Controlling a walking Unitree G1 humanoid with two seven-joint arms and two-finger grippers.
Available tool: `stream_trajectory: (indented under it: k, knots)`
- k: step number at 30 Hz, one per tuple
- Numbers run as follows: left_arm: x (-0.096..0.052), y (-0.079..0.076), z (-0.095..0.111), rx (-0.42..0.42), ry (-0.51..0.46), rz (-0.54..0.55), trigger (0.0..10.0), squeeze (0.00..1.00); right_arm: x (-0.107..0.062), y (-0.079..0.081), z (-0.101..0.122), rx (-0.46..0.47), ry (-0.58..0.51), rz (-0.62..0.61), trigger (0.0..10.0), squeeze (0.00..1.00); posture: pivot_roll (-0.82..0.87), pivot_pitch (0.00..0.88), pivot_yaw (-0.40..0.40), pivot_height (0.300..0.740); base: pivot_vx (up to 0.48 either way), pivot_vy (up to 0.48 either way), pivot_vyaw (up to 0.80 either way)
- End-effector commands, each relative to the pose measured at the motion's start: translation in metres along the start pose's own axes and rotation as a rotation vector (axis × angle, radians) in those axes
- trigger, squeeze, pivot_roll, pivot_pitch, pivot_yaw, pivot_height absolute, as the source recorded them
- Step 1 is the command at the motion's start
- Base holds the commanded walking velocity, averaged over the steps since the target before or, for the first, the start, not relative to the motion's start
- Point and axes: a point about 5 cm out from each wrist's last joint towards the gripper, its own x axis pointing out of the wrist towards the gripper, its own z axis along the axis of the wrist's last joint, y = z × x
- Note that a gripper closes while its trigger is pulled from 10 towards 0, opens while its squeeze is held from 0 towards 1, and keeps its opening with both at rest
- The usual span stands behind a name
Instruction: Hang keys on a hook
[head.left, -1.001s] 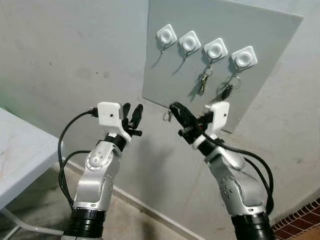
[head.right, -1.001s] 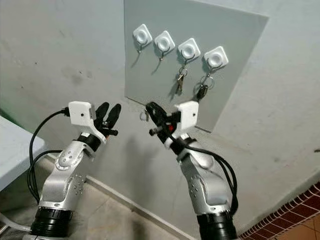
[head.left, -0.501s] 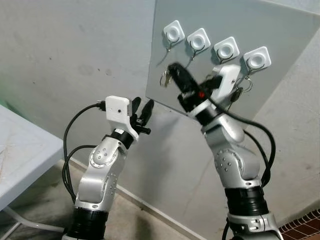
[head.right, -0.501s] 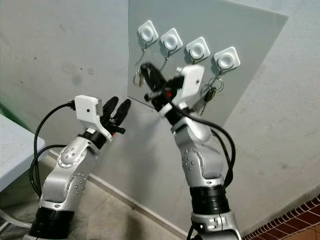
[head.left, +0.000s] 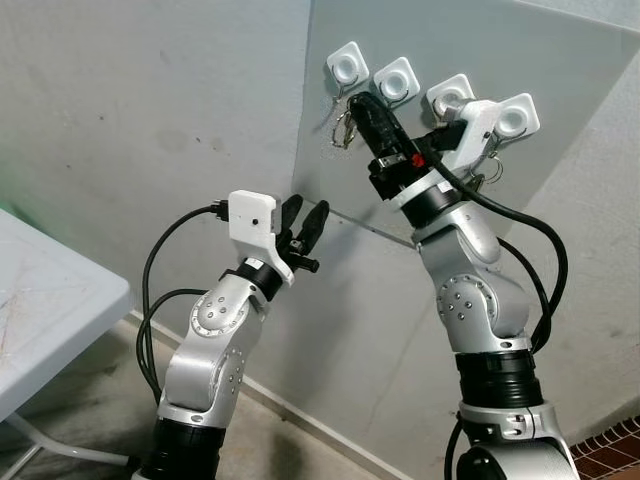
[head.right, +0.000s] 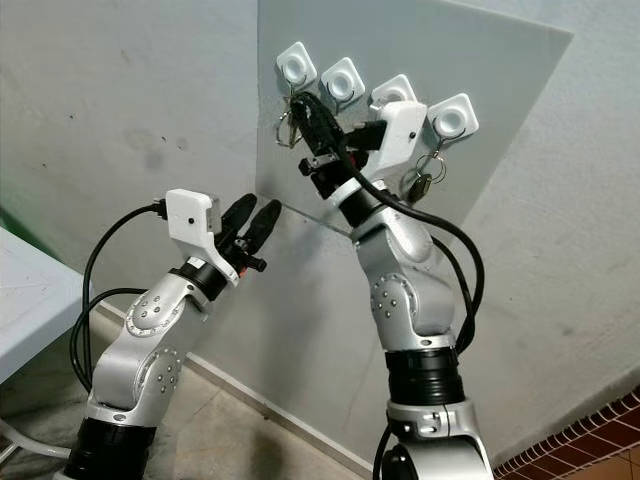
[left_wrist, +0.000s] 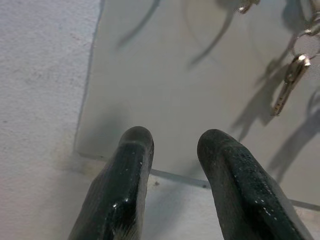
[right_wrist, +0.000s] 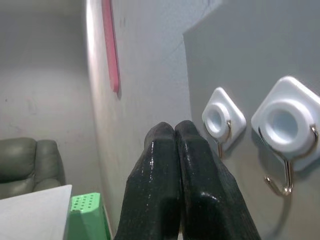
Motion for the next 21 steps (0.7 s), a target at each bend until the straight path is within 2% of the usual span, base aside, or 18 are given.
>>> stream_trajectory:
  k: [1, 11, 21]
  knots:
    - [0.001, -0.009, 0.005, -0.004, -0.012, -0.039, 10.0, 0.00, 0.003, -0.004, 0.009, -0.013, -0.032, -0.002, 10.0, 0.00, 0.15, 0.000, -0.107, 0.740, 0.000, 0.000, 0.00]
    - [0.003, -0.015, 0.007, -0.015, -0.010, -0.059, 10.0, 0.00, 0.008, -0.008, 0.009, -0.005, -0.030, 0.001, 10.0, 0.00, 0.15, 0.000, -0.105, 0.740, 0.000, 0.000, 0.00]
    - [0.003, -0.016, 0.009, -0.027, -0.014, -0.059, 10.0, 0.00, 0.012, -0.020, 0.011, -0.005, -0.039, -0.037, 10.0, 0.00, 0.15, 0.000, -0.105, 0.740, 0.000, 0.000, 0.00]
